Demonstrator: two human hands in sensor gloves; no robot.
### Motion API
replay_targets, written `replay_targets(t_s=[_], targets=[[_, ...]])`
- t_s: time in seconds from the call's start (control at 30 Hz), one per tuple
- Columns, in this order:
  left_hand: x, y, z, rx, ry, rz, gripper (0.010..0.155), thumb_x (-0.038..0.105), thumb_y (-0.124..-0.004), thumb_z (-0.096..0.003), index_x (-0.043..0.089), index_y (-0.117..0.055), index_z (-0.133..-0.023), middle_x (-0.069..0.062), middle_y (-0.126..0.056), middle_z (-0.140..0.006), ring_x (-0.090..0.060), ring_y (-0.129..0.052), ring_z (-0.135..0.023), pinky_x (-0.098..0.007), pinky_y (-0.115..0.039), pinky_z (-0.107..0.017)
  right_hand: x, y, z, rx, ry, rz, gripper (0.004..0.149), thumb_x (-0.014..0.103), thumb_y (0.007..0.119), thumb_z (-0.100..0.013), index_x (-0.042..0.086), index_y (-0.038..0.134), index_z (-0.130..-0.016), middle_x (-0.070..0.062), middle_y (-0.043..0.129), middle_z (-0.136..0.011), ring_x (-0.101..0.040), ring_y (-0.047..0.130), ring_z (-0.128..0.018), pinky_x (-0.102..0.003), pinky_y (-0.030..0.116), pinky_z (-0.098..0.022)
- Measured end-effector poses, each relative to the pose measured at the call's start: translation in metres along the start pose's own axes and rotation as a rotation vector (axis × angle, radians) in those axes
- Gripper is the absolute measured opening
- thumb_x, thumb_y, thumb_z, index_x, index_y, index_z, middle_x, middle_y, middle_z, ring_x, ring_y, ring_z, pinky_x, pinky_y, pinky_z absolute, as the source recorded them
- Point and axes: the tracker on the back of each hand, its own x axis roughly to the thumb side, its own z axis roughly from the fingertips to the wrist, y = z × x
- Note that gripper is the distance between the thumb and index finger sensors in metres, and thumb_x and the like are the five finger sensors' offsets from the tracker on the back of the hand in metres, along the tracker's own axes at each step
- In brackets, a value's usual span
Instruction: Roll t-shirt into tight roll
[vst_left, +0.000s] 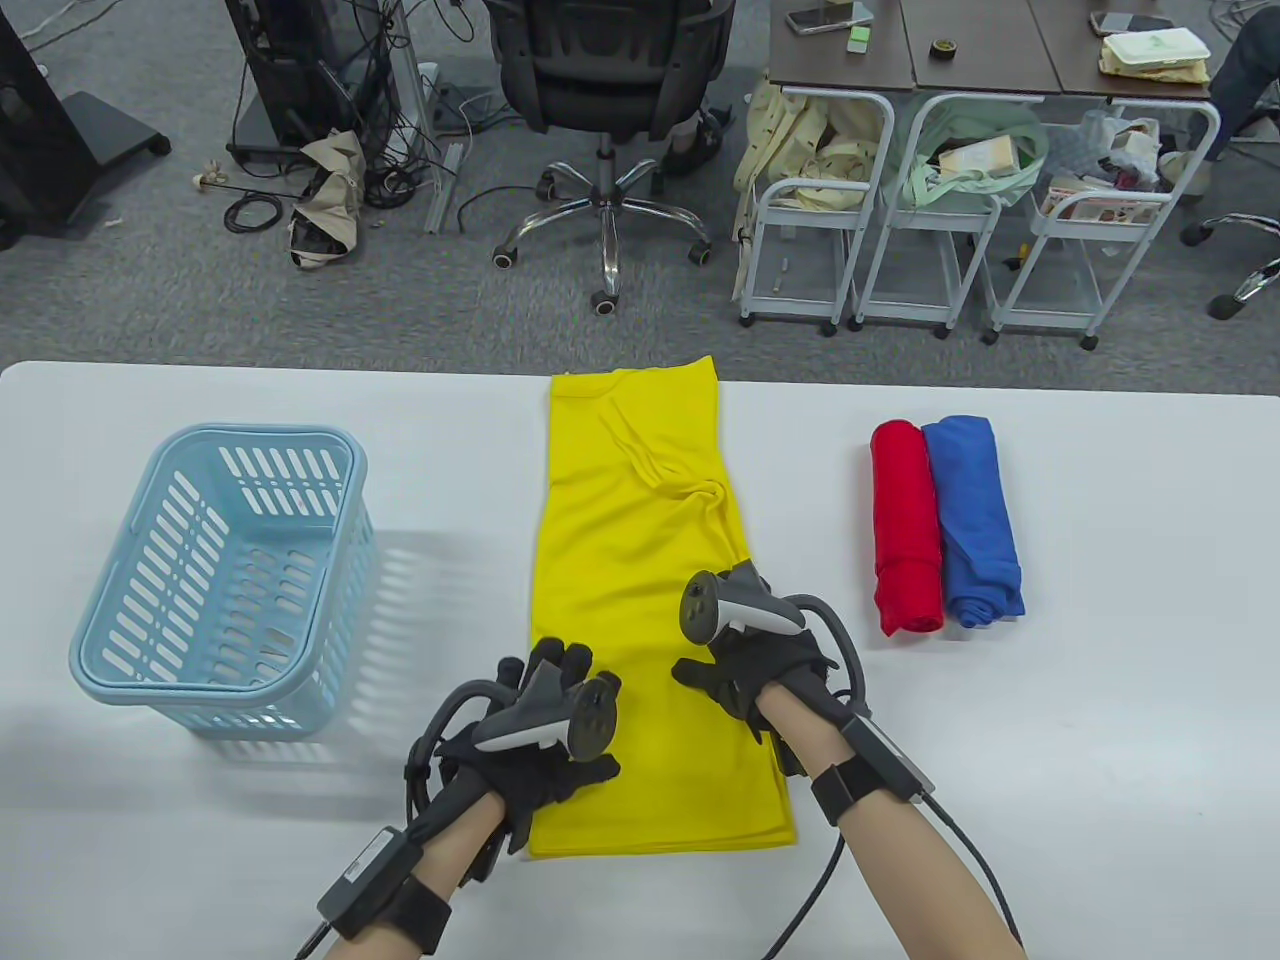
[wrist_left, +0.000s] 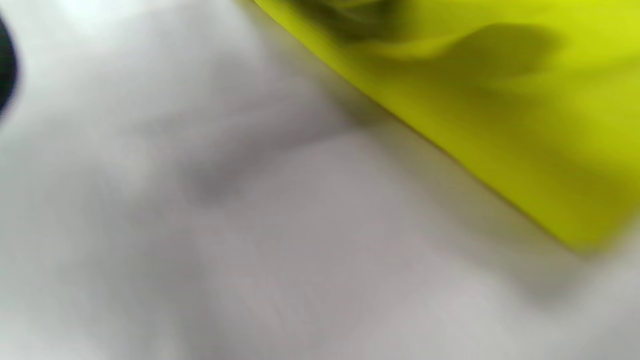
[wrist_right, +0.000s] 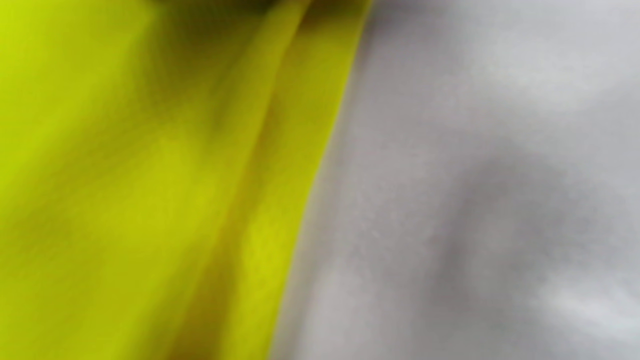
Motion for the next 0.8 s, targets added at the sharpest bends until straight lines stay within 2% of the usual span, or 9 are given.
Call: replay_targets(t_s=[0.03,0.1,0.13,0.27,0.37,0.43,0.57,0.7,0.8], targets=[[0.001,-0.010,-0.002,-0.059,0.004,0.005,0.087,0.073,-0.038,-0.0476,0.031,0.007,-0.109,-0.012,0.010,-0.118,-0.042,0.003,-0.108,-0.064,-0.016,-0.078,0.004,-0.001,0.002,-0.015,0.035,0.020,0.081,0.063,0.039,-0.054,0.022,-0.008,-0.105,-0.012,-0.013,-0.108,-0.042,-0.009,-0.102,-0.058,0.018,-0.075],[-0.003,-0.019,-0.008,-0.153,0.016,-0.024,0.087,0.074,-0.026,-0.0418,0.031,0.026,-0.097,-0.009,0.032,-0.103,-0.040,0.021,-0.099,-0.064,-0.004,-0.073,0.015,-0.003,0.012,-0.054,0.095,0.095,0.079,0.061,0.040,-0.055,0.020,-0.001,-0.109,-0.015,-0.003,-0.113,-0.045,-0.001,-0.104,-0.059,0.023,-0.075],[-0.005,-0.017,-0.007,-0.133,-0.001,0.015,0.087,0.075,-0.028,-0.0425,0.032,0.025,-0.097,-0.008,0.032,-0.103,-0.040,0.021,-0.098,-0.063,-0.003,-0.072,0.025,-0.002,0.021,-0.078,0.095,0.142,0.077,0.059,0.042,-0.057,0.020,0.004,-0.111,-0.016,0.001,-0.114,-0.046,0.001,-0.105,-0.059,0.025,-0.075],[-0.005,-0.019,-0.008,-0.138,-0.010,0.022,0.087,0.074,-0.030,-0.0434,0.032,0.024,-0.098,-0.008,0.032,-0.103,-0.040,0.021,-0.098,-0.063,-0.002,-0.071,0.042,0.017,0.064,-0.112,-0.097,0.190,0.078,0.061,0.045,-0.057,0.021,0.010,-0.115,-0.015,0.009,-0.118,-0.046,0.010,-0.109,-0.059,0.030,-0.075],[-0.006,-0.019,-0.009,-0.139,-0.018,0.036,0.087,0.074,-0.030,-0.0438,0.032,0.024,-0.098,-0.008,0.032,-0.103,-0.040,0.022,-0.097,-0.063,-0.001,-0.071,0.028,0.039,0.080,-0.051,-0.190,0.143,0.080,0.061,0.048,-0.057,0.022,0.007,-0.114,-0.015,0.005,-0.117,-0.046,0.007,-0.108,-0.059,0.029,-0.075],[-0.006,-0.019,-0.008,-0.138,-0.022,0.037,0.087,0.074,-0.030,-0.0439,0.032,0.024,-0.098,-0.008,0.032,-0.102,-0.040,0.022,-0.097,-0.064,0.000,-0.070,0.010,0.050,0.083,-0.001,-0.148,0.139,0.083,0.062,0.049,-0.057,0.021,0.003,-0.112,-0.015,0.001,-0.115,-0.046,0.002,-0.106,-0.060,0.026,-0.075],[-0.007,-0.019,-0.008,-0.130,-0.027,0.041,0.087,0.074,-0.031,-0.0443,0.032,0.023,-0.099,-0.008,0.032,-0.103,-0.040,0.022,-0.097,-0.064,-0.001,-0.071,-0.028,0.072,0.090,-0.015,-0.102,0.074,0.088,0.064,0.052,-0.056,0.024,-0.005,-0.109,-0.012,-0.010,-0.111,-0.045,-0.006,-0.103,-0.060,0.021,-0.075],[-0.006,-0.014,-0.003,-0.034,-0.019,0.023,0.087,0.072,-0.038,-0.0456,0.034,0.011,-0.105,-0.009,0.019,-0.112,-0.040,0.009,-0.105,-0.064,-0.011,-0.076,-0.038,0.083,0.093,-0.061,-0.128,-0.050,0.085,0.062,0.053,-0.056,0.027,-0.006,-0.108,-0.013,-0.009,-0.112,-0.045,-0.007,-0.103,-0.061,0.017,-0.074],[-0.002,-0.004,0.008,0.040,0.005,-0.046,0.086,0.069,-0.048,-0.0482,0.032,-0.005,-0.113,-0.013,0.002,-0.121,-0.042,-0.012,-0.112,-0.062,-0.028,-0.080,-0.028,0.077,0.100,-0.102,-0.136,0.073,0.085,0.059,0.055,-0.057,0.026,-0.003,-0.109,-0.013,-0.009,-0.112,-0.046,-0.008,-0.103,-0.061,0.020,-0.075]])
